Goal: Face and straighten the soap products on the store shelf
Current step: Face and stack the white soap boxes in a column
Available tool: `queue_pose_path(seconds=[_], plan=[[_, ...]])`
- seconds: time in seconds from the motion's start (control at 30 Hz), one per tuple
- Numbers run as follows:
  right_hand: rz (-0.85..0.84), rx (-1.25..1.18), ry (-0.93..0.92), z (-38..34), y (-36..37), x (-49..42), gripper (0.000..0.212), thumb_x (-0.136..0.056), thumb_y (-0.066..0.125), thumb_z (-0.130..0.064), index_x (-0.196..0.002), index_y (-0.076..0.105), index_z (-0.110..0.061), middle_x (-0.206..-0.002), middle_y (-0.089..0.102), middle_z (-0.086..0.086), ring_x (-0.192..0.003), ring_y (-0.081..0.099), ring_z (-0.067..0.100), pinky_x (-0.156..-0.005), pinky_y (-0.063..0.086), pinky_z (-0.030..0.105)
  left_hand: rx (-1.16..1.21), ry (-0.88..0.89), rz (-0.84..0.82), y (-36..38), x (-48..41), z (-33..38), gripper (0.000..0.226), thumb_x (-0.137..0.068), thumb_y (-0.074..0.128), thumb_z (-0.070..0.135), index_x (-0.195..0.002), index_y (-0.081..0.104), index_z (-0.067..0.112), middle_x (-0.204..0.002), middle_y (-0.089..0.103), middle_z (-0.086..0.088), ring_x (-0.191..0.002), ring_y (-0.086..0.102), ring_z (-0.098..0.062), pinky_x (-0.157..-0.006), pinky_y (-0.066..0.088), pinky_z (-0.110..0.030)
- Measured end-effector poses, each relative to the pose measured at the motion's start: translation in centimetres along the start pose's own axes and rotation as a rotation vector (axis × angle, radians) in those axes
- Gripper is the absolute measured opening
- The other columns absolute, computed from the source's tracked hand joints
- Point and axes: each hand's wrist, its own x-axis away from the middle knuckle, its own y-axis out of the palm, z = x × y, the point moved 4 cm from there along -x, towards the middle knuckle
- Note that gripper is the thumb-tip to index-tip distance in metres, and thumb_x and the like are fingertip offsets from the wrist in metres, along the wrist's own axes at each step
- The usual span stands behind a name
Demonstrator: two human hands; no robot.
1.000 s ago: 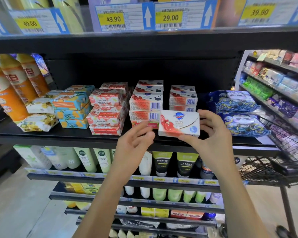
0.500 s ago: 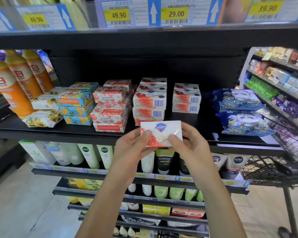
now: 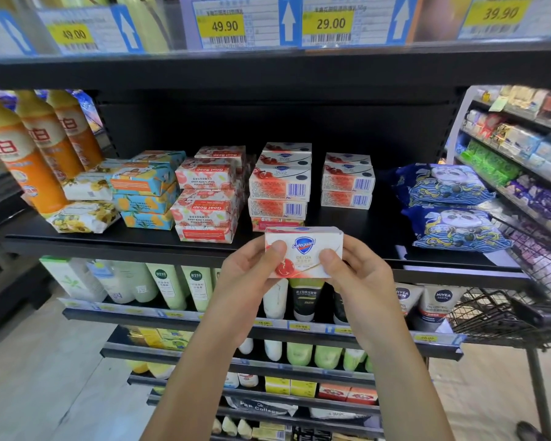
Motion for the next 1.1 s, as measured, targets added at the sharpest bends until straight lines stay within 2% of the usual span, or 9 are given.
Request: queue_pose_path(seconds=[0.13, 0.3, 0.43, 0.53, 0.63, 0.7, 0.83, 0.93, 1.1], plan=[[-0.020, 0.017, -0.059, -0.23, -0.59, -0.09, 0.044, -0.084, 0.075, -0.017, -0.127, 0.065, -0.017, -0.120, 0.075, 0.000, -0.114, 0.070, 0.020, -0.094, 0.058, 0.035, 0.026, -0.055, -0.051, 0.26, 0.14, 0.17, 0.055, -0.093, 0.055, 0.047, -0.130, 0.066, 0.009, -0.123, 0.073, -0.010, -0.119, 0.068, -0.023, -0.108, 0.048, -0.043], [-0.067, 0.026, -0.103, -0.43, -0.90, -0.29, 0.043, -0.087, 0.072, -0.001, -0.126, 0.064, -0.017, -0.121, 0.074, 0.000, -0.116, 0.069, 0.019, -0.090, 0.057, 0.028, 0.059, -0.099, -0.017, 0.15, 0.03, 0.06, 0.059, -0.089, 0.058, 0.050, -0.127, 0.065, 0.006, -0.119, 0.075, -0.011, -0.114, 0.071, -0.025, -0.105, 0.053, -0.042], [-0.090, 0.004, -0.091, -0.22, -0.86, -0.26, 0.049, -0.084, 0.073, -0.009, -0.131, 0.061, -0.016, -0.125, 0.073, 0.000, -0.119, 0.067, 0.017, -0.090, 0.056, 0.025, 0.063, -0.089, 0.004, 0.14, 0.00, 0.07, 0.049, -0.092, 0.062, 0.041, -0.124, 0.068, 0.004, -0.118, 0.075, -0.011, -0.114, 0.071, -0.024, -0.106, 0.052, -0.043], [-0.104, 0.032, -0.021, 0.05, -0.84, -0.17, 0.054, -0.086, 0.072, -0.024, -0.138, 0.057, -0.022, -0.129, 0.071, -0.005, -0.121, 0.066, 0.013, -0.091, 0.056, 0.024, 0.075, -0.067, 0.012, 0.09, -0.05, 0.01, 0.048, -0.089, 0.066, 0.035, -0.125, 0.068, 0.003, -0.120, 0.074, -0.012, -0.117, 0.069, -0.025, -0.108, 0.050, -0.045], [-0.111, 0.037, 0.061, 0.38, -0.68, -0.06, 0.060, -0.084, 0.069, -0.043, -0.138, 0.057, -0.021, -0.127, 0.072, -0.002, -0.118, 0.068, 0.015, -0.098, 0.056, 0.032, 0.062, -0.042, 0.008, 0.05, -0.04, -0.04, 0.048, -0.087, 0.067, 0.032, -0.126, 0.067, 0.005, -0.120, 0.074, -0.011, -0.118, 0.069, -0.025, -0.108, 0.050, -0.044], [-0.094, 0.023, 0.091, 0.47, -0.55, 0.02, 0.063, -0.081, 0.068, -0.050, -0.135, 0.060, -0.018, -0.122, 0.074, 0.002, -0.114, 0.071, 0.020, -0.098, 0.057, 0.035, 0.053, -0.031, 0.000, 0.01, -0.09, -0.17, 0.048, -0.086, 0.068, 0.031, -0.127, 0.066, 0.005, -0.120, 0.074, -0.012, -0.118, 0.068, -0.024, -0.107, 0.051, -0.043], [-0.078, -0.008, 0.117, 0.34, -0.40, 0.11, 0.057, -0.083, 0.065, -0.049, -0.127, 0.065, -0.012, -0.115, 0.077, 0.006, -0.109, 0.073, 0.023, -0.096, 0.059, 0.033, 0.072, -0.031, 0.007, -0.11, -0.34, -0.45, 0.062, -0.082, 0.073, 0.029, -0.138, 0.057, 0.004, -0.122, 0.073, -0.014, -0.119, 0.068, -0.025, -0.108, 0.050, -0.044], [-0.085, -0.016, 0.117, 0.19, -0.40, 0.11, 0.050, -0.087, 0.065, -0.043, -0.124, 0.067, -0.010, -0.113, 0.077, 0.007, -0.108, 0.073, 0.022, -0.094, 0.059, 0.030, 0.089, -0.035, 0.010, -0.15, -0.29, -0.62, 0.065, -0.079, 0.074, 0.028, -0.138, 0.058, 0.010, -0.121, 0.072, -0.016, -0.116, 0.069, -0.024, -0.106, 0.051, -0.042], [-0.099, -0.048, 0.108, 0.11, -0.47, 0.10, 0.047, -0.089, 0.066, -0.037, -0.125, 0.067, -0.007, -0.116, 0.076, 0.011, -0.112, 0.072, 0.027, -0.097, 0.058, 0.038, 0.083, -0.036, 0.010, -0.02, -0.27, -0.60, 0.063, -0.077, 0.073, 0.028, -0.137, 0.059, 0.019, -0.121, 0.073, -0.011, -0.110, 0.071, -0.019, -0.100, 0.055, -0.034]])
